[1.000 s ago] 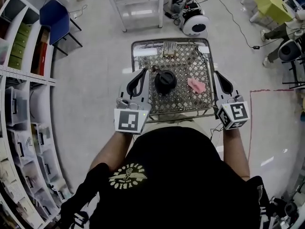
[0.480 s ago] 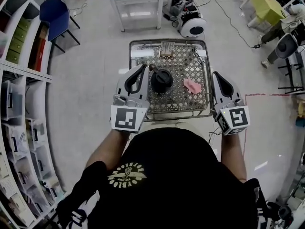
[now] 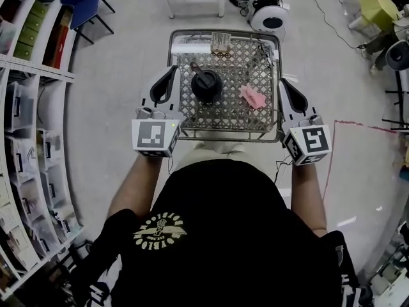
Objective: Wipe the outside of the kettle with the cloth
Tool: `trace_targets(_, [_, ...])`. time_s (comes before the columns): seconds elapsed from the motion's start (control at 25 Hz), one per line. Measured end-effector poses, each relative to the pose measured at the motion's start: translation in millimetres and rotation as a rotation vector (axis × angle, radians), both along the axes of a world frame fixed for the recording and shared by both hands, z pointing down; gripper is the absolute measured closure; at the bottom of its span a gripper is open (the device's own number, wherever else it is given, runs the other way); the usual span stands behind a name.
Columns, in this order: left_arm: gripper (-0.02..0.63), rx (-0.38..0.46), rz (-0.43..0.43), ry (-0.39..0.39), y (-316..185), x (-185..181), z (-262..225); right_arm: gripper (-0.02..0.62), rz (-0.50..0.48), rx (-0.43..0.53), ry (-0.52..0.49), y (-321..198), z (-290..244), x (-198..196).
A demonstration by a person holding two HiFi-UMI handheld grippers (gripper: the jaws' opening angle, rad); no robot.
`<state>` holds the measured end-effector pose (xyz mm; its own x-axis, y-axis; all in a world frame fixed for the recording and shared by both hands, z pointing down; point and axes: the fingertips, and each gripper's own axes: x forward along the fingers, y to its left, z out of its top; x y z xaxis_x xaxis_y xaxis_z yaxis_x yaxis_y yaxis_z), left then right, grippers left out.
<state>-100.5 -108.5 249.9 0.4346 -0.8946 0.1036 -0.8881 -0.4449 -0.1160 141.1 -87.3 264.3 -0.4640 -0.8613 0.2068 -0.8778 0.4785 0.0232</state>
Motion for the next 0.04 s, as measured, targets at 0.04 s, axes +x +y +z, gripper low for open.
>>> trace_targets(0.04, [0.600,0.001,-0.016,-0.010,0.3,1.3,0.3,0.584,-0.010,-0.004,-0.007,-0.5,2.5,3.1])
